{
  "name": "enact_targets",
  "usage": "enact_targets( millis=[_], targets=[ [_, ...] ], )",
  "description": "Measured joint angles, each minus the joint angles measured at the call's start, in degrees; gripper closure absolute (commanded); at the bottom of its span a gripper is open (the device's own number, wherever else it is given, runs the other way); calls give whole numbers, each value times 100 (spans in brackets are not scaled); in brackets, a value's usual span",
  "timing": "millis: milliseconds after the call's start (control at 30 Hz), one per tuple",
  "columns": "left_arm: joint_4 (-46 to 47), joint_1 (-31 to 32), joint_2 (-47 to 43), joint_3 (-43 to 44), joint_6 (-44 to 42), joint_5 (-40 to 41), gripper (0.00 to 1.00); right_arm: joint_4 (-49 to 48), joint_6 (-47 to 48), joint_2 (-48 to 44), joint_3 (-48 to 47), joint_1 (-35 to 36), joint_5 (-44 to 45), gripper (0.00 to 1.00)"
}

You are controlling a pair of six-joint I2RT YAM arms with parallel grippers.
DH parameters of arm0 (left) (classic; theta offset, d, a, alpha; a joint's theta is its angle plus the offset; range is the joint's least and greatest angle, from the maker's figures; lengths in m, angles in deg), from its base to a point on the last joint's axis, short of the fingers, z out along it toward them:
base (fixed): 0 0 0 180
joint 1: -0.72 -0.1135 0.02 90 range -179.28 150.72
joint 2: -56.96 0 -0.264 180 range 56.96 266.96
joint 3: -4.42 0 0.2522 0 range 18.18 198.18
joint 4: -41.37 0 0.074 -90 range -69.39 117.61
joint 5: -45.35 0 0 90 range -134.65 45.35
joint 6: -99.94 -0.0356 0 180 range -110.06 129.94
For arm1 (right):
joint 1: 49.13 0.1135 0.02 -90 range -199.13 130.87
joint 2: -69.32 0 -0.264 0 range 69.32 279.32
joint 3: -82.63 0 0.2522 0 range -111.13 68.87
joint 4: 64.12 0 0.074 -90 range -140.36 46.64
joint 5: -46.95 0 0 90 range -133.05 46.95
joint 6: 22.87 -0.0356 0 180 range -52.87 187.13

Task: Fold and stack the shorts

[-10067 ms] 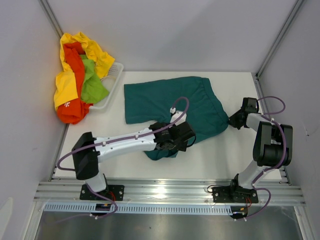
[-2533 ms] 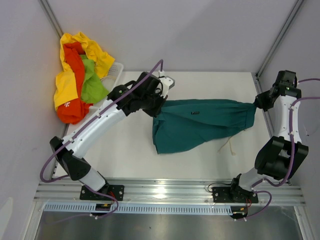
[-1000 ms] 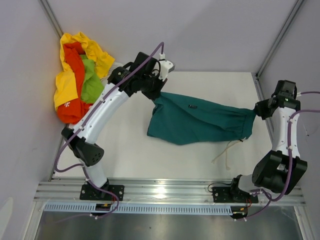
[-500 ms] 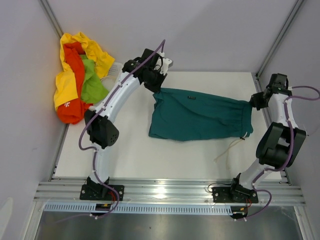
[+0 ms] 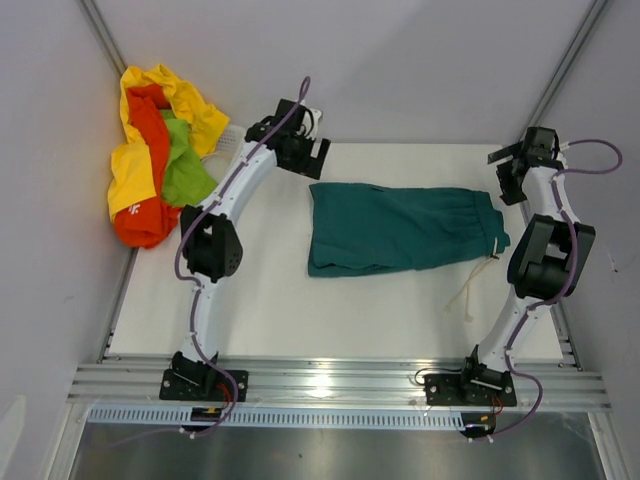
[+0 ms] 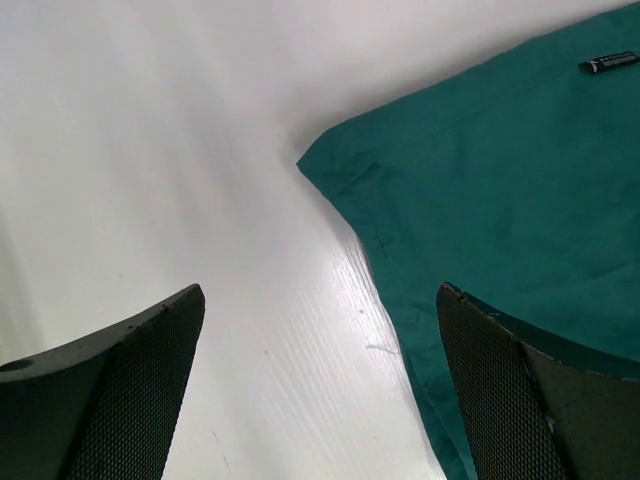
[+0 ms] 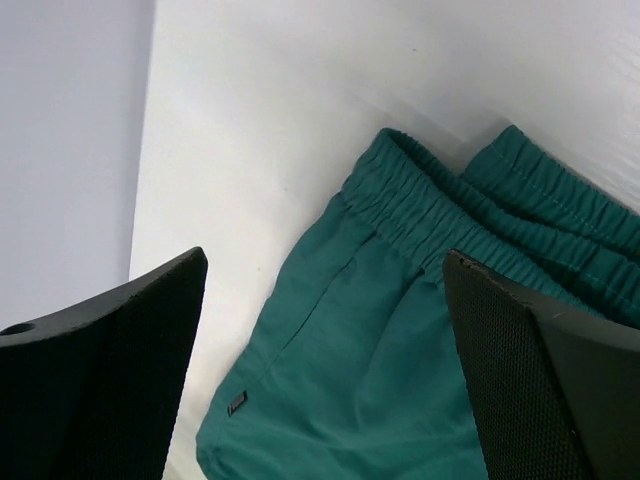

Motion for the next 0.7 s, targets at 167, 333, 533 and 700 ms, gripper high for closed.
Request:
enact_targets(
  millis=[167,333,533,700],
  targets=[
    [293,-70,-957,-1010,282,-92,1,-140,479,-887,597,35,42,0],
    [686,153,-2275,-2234,581,-90,1,-533,841,-2245,2203,-33,-168,0],
    [1425,870,-3556,-4172,1095,-142,1,-866,1064,-3025,4000,-332,-625,1],
    [1764,1506,-3598,-4865,1388,-240,2,-1290,1060,-3342,4859,-485,-1038,1]
  ],
)
